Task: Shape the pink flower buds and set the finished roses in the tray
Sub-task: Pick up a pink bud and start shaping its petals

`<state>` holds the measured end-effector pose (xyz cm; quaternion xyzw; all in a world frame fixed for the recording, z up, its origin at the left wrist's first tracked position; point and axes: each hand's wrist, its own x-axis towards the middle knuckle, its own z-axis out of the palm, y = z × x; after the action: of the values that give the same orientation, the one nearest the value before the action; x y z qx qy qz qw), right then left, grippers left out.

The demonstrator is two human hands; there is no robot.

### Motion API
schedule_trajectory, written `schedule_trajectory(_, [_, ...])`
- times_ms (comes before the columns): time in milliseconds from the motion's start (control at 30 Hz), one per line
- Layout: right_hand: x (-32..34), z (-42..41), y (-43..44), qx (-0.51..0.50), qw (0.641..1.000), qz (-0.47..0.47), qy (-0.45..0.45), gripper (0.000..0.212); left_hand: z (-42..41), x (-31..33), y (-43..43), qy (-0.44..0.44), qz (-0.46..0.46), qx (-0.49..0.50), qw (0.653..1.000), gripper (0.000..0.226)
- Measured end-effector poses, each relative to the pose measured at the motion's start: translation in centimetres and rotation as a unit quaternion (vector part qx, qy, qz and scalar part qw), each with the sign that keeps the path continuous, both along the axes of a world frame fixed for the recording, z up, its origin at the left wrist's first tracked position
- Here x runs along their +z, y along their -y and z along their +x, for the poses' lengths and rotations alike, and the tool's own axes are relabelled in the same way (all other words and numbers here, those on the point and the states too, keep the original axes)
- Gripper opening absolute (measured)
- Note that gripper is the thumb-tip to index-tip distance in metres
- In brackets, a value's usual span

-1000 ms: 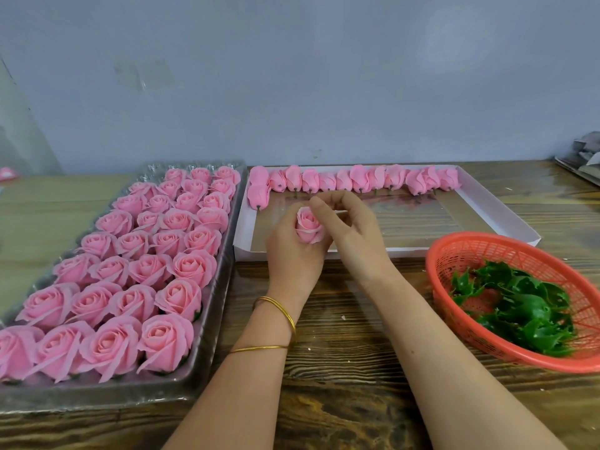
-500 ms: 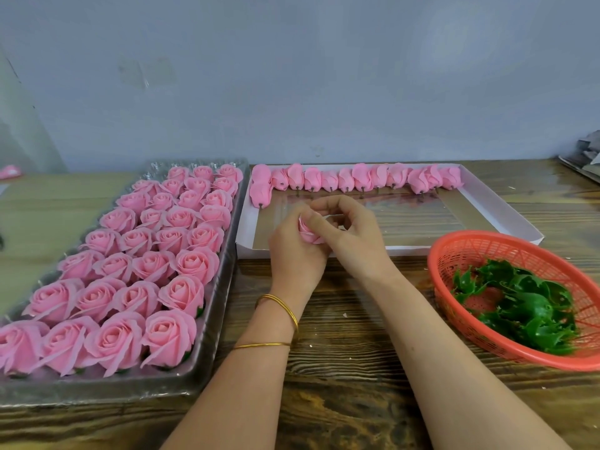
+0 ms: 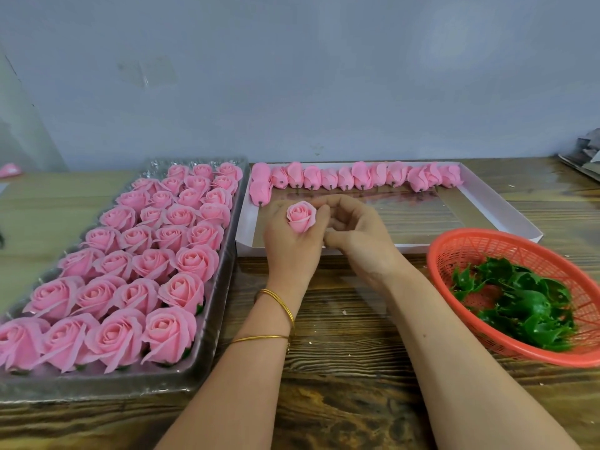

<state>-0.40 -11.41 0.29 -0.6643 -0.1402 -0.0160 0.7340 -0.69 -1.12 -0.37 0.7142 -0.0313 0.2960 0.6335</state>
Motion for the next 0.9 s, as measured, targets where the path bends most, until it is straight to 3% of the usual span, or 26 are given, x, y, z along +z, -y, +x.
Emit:
schedule_trajectory(200, [-0.14,-0.13,0.14,0.038,0.998,-0.056,0.017,0.065,-0.03,-0.07,-0.09,-0.056,-0.057,-0.052,0.995,0.024])
schedule_trajectory(433, [0.23,-0.52,-0.33,0.010,0.998,-0.060,0.031,0.060,-0.08,0.36,-0.26,-0.073,-0.065,-0.090,0.991,0.017])
schedule_trajectory(900, [-0.06,-0.12,0.50,0.055,0.996,-0.066,0.008,0.053,-0.26,0.68,-0.69,-0.079,-0.068,-0.146,0.984,0.006])
